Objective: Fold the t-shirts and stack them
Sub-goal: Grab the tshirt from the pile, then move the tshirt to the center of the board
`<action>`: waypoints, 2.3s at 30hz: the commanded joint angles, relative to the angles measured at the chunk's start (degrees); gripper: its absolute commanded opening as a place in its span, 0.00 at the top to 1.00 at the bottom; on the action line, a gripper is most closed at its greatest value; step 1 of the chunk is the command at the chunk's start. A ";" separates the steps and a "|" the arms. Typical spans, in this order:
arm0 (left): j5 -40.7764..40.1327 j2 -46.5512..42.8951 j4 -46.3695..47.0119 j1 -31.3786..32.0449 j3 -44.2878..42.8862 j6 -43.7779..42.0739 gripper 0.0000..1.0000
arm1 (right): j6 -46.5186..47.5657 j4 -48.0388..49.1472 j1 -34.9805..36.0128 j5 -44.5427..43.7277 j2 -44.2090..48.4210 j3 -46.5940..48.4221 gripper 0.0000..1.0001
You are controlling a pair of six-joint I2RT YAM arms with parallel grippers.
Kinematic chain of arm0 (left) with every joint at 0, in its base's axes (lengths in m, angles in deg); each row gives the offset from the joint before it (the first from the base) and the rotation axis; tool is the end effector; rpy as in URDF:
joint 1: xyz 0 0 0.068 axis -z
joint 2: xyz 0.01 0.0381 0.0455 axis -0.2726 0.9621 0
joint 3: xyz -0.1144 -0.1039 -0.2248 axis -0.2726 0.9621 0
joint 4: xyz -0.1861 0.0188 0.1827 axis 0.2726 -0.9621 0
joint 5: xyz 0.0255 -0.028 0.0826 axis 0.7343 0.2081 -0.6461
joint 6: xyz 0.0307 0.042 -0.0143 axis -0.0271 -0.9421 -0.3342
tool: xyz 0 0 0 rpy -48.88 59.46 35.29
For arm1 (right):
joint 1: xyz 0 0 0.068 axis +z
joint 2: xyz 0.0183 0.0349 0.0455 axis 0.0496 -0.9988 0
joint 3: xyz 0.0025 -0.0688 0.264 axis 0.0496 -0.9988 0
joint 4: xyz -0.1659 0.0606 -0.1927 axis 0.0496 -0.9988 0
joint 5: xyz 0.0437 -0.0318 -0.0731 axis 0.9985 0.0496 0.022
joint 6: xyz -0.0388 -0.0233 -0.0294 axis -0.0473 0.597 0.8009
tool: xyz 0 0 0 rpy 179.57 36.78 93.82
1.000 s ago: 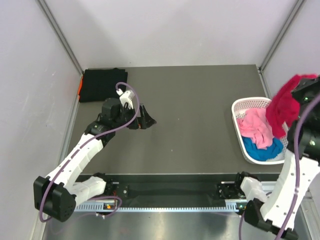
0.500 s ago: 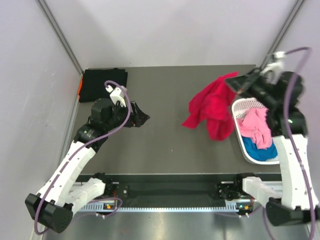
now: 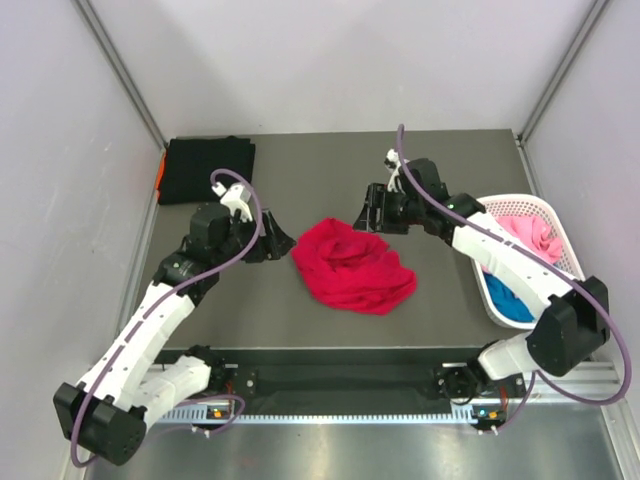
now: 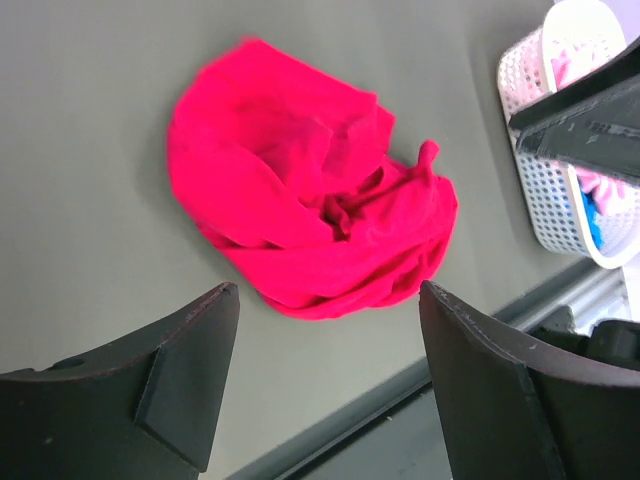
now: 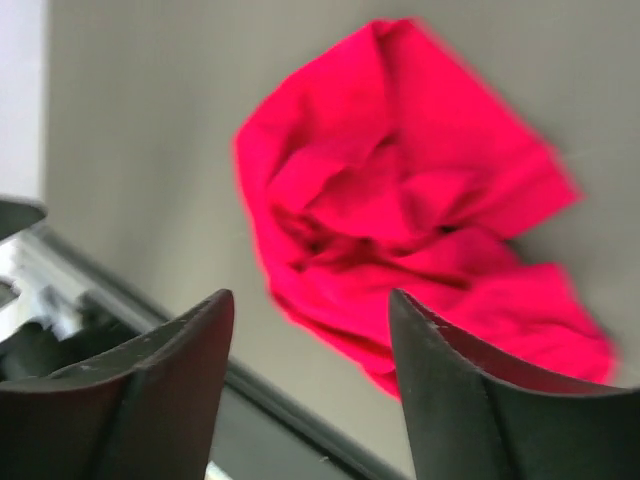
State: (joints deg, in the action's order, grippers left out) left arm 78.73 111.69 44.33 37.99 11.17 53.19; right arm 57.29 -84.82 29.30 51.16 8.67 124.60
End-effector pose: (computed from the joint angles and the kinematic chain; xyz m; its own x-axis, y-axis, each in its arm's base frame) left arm 0.1866 -0.0857 0.3199 -0.6736 -0.2545 -0.6939 0.2665 0.7920 -0.5492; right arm 0.2611 0.1744 0.3177 -0.8184 0.0779 -0.5694 -0.2949 0.7935 0.5324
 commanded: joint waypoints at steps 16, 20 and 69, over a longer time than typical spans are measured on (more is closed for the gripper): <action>6.74 21.21 13.97 3.23 6.42 6.12 0.28 | 3.40 4.13 -5.51 -10.44 1.24 -14.82 0.45; 6.40 25.97 20.21 3.40 7.57 8.32 0.28 | 7.96 6.51 -5.42 -9.03 -3.24 -16.40 0.41; -1.84 20.34 0.45 5.43 -3.76 4.19 0.51 | 1.39 -5.88 -10.87 -12.46 27.68 -25.45 0.90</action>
State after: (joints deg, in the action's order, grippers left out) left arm 81.35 131.20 45.12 44.00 12.41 59.42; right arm 60.08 -92.52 18.39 41.30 34.09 98.65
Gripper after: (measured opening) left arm 0.477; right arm 0.108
